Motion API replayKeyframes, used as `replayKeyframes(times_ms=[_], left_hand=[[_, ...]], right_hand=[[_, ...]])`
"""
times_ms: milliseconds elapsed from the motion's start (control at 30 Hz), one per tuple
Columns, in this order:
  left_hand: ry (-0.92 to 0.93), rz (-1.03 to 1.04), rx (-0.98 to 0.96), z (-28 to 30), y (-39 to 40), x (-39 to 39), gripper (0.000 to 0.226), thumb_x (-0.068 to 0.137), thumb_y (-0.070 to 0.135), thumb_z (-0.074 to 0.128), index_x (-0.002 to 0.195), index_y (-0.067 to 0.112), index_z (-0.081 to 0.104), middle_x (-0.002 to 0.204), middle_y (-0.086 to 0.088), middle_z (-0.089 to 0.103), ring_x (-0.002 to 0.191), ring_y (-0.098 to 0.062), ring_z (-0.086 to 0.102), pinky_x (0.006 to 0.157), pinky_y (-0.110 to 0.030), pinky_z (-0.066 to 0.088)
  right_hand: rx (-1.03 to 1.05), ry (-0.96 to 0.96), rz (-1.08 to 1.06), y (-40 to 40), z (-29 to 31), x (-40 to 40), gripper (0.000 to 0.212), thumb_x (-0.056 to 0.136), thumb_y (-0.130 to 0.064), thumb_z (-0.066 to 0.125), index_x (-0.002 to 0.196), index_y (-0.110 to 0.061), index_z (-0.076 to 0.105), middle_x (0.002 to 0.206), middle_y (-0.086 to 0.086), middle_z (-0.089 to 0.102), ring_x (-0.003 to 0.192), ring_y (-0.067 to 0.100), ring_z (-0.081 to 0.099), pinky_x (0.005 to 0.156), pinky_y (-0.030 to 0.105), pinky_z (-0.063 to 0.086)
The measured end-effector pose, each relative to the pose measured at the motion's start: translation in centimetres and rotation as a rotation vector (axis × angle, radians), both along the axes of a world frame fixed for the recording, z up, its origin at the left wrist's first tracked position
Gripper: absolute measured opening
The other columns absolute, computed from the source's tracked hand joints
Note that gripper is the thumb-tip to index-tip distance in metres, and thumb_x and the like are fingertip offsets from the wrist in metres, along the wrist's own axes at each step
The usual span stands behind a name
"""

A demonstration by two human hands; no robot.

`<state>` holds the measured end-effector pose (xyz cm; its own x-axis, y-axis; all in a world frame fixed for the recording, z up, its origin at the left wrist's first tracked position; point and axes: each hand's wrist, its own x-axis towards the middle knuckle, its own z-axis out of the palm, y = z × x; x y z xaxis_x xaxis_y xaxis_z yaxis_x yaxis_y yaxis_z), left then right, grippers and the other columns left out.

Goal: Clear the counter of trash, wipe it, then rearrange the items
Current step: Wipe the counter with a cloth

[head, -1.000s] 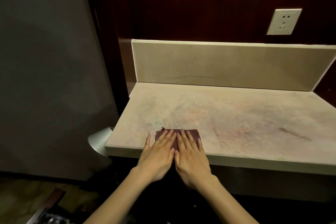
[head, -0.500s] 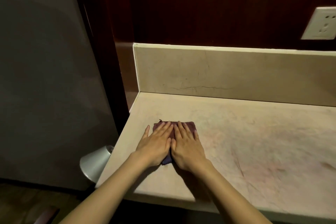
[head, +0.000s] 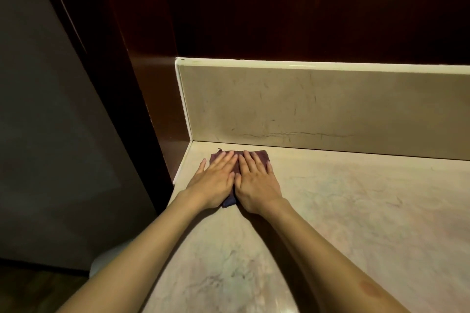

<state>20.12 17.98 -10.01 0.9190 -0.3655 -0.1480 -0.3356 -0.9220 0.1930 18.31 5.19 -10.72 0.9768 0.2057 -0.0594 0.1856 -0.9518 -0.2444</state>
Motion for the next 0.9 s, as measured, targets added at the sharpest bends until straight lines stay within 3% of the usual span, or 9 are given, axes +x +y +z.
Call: replayKeyframes(times_ms=[467, 900], left_hand=[[0.012, -0.003, 0.008, 0.2, 0.8, 2.2, 0.051, 0.104, 0.031, 0.015, 0.153, 0.02, 0.003, 0.161, 0.006, -0.005, 0.148, -0.01, -0.006, 0.119, -0.043, -0.001], [0.007, -0.02, -0.015, 0.2, 3.0, -8.2, 0.052, 0.104, 0.031, 0.016, 0.153, 0.023, 0.001, 0.161, 0.008, -0.006, 0.147, -0.007, -0.009, 0.119, -0.044, -0.006]], right_hand=[[-0.002, 0.028, 0.103, -0.8, 0.4, 2.8, 0.056, 0.104, -0.035, 0.018, 0.154, -0.012, 0.004, 0.162, 0.003, -0.003, 0.149, 0.017, -0.004, 0.119, 0.04, -0.001], [0.004, 0.017, 0.131, 0.9, 0.2, -7.9, 0.058, 0.103, -0.036, 0.017, 0.153, -0.012, 0.001, 0.162, 0.004, -0.004, 0.149, 0.017, -0.007, 0.119, 0.04, -0.001]])
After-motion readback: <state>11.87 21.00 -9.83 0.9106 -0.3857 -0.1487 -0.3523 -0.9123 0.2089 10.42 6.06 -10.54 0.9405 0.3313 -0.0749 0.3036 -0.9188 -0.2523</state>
